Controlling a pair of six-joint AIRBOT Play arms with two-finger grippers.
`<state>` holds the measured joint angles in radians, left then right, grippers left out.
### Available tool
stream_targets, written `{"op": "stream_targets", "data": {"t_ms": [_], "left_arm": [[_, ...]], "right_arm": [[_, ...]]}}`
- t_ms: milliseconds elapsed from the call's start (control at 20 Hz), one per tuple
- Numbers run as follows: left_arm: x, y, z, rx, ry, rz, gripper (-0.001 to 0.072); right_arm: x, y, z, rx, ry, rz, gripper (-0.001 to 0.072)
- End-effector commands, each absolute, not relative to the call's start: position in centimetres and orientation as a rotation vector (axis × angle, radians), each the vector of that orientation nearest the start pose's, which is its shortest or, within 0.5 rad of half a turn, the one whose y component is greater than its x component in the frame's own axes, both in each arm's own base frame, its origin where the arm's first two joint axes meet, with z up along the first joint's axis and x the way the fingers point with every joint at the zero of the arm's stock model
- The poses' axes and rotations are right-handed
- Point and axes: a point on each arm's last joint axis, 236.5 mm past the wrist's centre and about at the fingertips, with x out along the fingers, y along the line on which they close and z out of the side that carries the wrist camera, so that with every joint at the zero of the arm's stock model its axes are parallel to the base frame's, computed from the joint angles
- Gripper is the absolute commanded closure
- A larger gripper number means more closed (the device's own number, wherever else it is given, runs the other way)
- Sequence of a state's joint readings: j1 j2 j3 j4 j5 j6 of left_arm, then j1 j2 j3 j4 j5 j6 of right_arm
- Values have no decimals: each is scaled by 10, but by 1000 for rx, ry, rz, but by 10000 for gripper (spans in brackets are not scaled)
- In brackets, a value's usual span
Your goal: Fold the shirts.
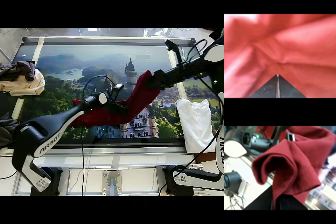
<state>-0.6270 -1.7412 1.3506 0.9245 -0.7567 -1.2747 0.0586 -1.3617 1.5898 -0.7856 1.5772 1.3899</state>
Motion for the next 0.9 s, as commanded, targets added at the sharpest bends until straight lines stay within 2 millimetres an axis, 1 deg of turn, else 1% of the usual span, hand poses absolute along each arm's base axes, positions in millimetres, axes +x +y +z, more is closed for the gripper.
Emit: {"op": "stream_targets", "data": {"t_ms": [0, 50, 150, 200, 250, 300, 350, 400, 450, 500, 550, 600, 650, 700, 750, 800, 850], "left_arm": [[385, -315, -29, 3, 1178, -783, 695], [392, -278, -11, 32, 1181, -741, 695], [404, -213, 29, 21, 1152, -647, 695], [410, -181, 56, -13, 1110, -594, 695], [415, -157, 77, -38, 1061, -547, 695], [418, -133, 99, -59, 1005, -499, 695], [419, -114, 117, -73, 960, -460, 695], [419, -97, 133, -85, 920, -423, 695], [417, -84, 146, -92, 889, -395, 695], [416, -75, 155, -97, 864, -374, 695], [414, -68, 162, -100, 846, -358, 695], [413, -63, 168, -101, 833, -348, 695], [412, -63, 170, -100, 827, -346, 695], [411, -63, 171, -100, 826, -346, 695], [411, -63, 169, -101, 830, -347, 695], [410, -64, 168, -100, 835, -350, 695], [410, -64, 167, -101, 837, -350, 695]], "right_arm": [[359, 242, 175, 322, 1150, 867, 701], [358, 258, 173, 319, 1144, 885, 701], [352, 295, 161, 312, 1162, 925, 701], [351, 319, 152, 311, 1159, 945, 700], [353, 344, 145, 314, 1130, 959, 699], [363, 373, 141, 332, 1066, 958, 697], [372, 398, 140, 359, 996, 953, 600], [378, 420, 138, 379, 940, 948, 258], [374, 434, 134, 381, 929, 956, 65], [370, 438, 129, 363, 935, 960, 55], [371, 432, 121, 309, 941, 947, 62], [381, 411, 109, 239, 960, 892, 120], [394, 378, 93, 155, 998, 799, 177], [408, 328, 73, 41, 1059, 672, 176], [418, 272, 56, -46, 1139, 526, 168], [423, 211, 41, -97, 1235, 373, 168], [421, 166, 30, -101, 1316, 273, 168]]}}
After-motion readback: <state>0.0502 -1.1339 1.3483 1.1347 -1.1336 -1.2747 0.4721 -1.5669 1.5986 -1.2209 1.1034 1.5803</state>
